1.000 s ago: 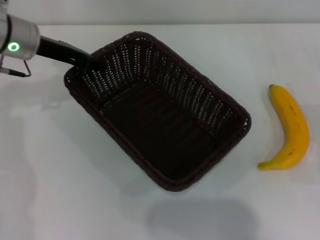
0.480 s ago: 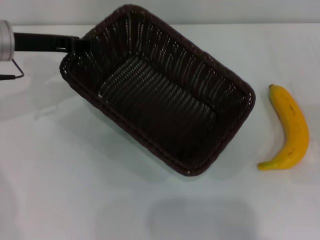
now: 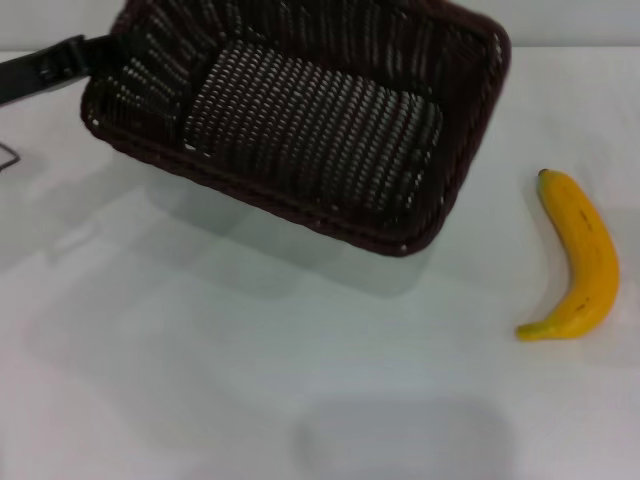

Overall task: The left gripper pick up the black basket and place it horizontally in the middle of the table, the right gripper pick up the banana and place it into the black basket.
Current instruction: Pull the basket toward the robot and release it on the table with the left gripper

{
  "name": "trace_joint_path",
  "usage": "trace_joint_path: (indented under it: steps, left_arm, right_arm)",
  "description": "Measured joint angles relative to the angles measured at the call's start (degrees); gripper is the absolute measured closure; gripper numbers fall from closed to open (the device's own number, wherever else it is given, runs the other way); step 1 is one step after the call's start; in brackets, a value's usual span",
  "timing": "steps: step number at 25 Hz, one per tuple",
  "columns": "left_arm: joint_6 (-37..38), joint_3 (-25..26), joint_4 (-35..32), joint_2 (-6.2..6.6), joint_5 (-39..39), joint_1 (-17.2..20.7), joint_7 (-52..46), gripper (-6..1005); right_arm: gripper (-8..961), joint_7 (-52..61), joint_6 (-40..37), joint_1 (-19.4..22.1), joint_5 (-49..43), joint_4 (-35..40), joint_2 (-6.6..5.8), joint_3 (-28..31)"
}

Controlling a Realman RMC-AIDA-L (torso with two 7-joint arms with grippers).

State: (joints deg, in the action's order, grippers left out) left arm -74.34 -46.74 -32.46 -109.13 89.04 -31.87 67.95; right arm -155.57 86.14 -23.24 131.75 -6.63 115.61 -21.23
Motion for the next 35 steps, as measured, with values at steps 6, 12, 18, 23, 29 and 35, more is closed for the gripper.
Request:
trace_joint_path:
  steps: [6,12,18,23,29,35]
  left_arm:
    - [2.76,0.07,3.37,-2.83,7.22,4.39,0.08,763]
    - [7.36,0.07,5.28,-6.64,10.59,6.53,2.89,750]
    - [10.43,-0.53,6.28,-7.50,7.42,5.06,2.00,736]
    - [12.50,-0.54,9.21,-7.55,6.39,2.91,1.49,725]
    - [13.24,-0.55,9.91,-8.44,5.70,2.23,0.34,711]
    - [13.17,-0.54,9.95,-9.52,5.64,2.96,-1.27,698]
  right_arm:
    - [80,0.00,-0.25,0.05,0.00,0.59,-0.04,0.22]
    - [80,0.00,-0.61,-0.29,0.08,1.11,-0.05,0.27]
    - [80,0.00,-1.05,-0.21,0.01,2.14,-0.10,0.11]
    - [80,0.00,-1.05,-0.23,-0.01,2.37,-0.12,0.21]
    - [81,0.00,-1.27,-0.33,0.00,2.78,-0.12,0.07]
    - [82,0.00,-2.33,-1.02,0.00,3.06,-0.12,0.11]
